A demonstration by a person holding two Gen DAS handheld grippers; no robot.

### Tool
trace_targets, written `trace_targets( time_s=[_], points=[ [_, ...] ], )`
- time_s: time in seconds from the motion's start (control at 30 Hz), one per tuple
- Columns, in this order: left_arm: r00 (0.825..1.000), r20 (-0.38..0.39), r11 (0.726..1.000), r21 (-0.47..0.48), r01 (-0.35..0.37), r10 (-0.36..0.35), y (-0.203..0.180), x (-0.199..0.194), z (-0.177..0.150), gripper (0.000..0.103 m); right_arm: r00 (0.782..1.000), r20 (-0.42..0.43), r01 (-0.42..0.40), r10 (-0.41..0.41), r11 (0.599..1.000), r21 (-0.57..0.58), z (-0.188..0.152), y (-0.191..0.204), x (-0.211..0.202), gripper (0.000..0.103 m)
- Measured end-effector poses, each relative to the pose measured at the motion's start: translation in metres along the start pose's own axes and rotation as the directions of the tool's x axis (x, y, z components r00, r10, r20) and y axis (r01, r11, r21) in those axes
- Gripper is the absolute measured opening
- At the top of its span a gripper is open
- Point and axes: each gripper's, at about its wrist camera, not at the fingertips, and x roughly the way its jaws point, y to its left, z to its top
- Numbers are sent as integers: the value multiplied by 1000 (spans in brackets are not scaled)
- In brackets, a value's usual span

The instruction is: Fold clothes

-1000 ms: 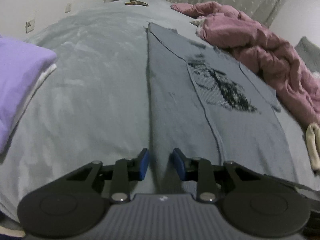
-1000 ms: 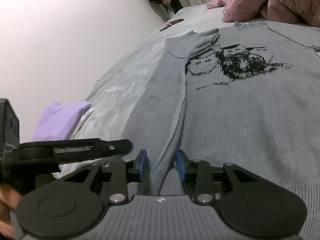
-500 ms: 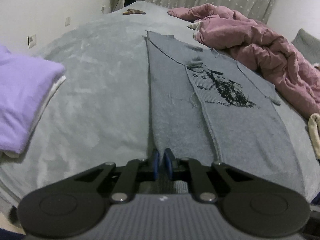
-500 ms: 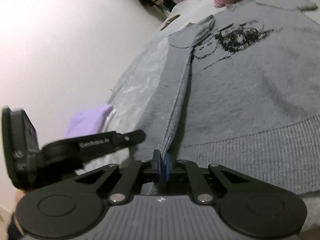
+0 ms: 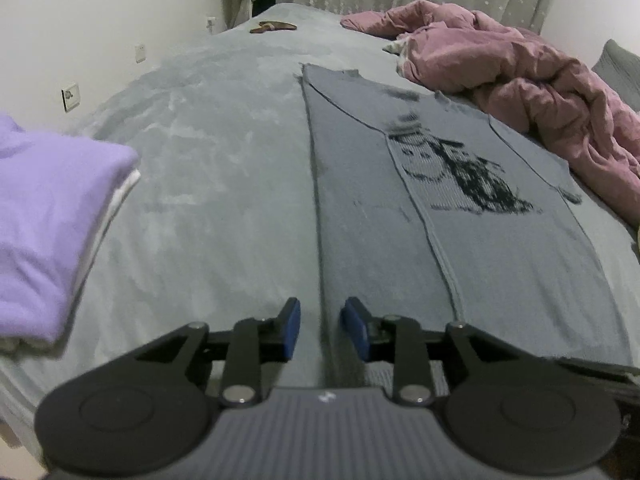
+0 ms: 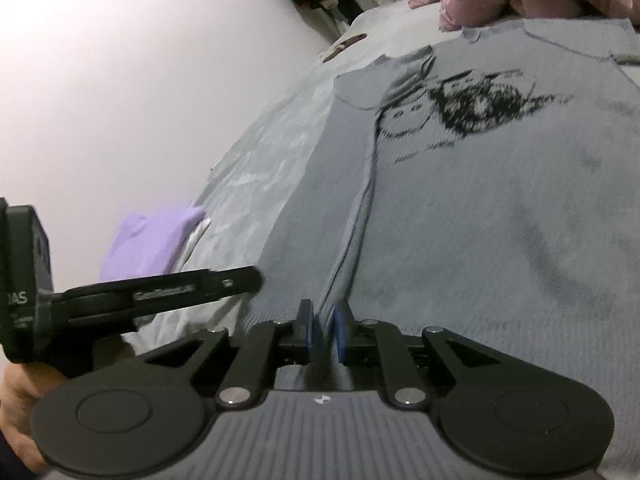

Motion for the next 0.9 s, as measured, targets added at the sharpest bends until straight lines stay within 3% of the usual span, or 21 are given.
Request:
trace_targets(
  time_s=[0.13,0.2,0.37,0.67,0.9],
  points=[
    [1000,-5,1000,-8,10,-10,2,12,23,31,1000,12,14,-14,1000,2,21,-12,10,16],
    [1000,4,1000,9,21,-21,-4,21,38,37,1000,10,26,-26,1000,-8,35,-17,19,22],
    [998,20,996,68,51,-53,-30,54,68,39,998,28,53,-54,998,34,75,-40,40,24],
    [997,37,985,162,64,-71,-53,101,71,44,994,28,109,-110,994,32,163,-76,91,35],
    [993,27,984,138,113,-118,-41,104,77,46,996,7,93,-93,994,65,221,-98,151,35]
  ],
)
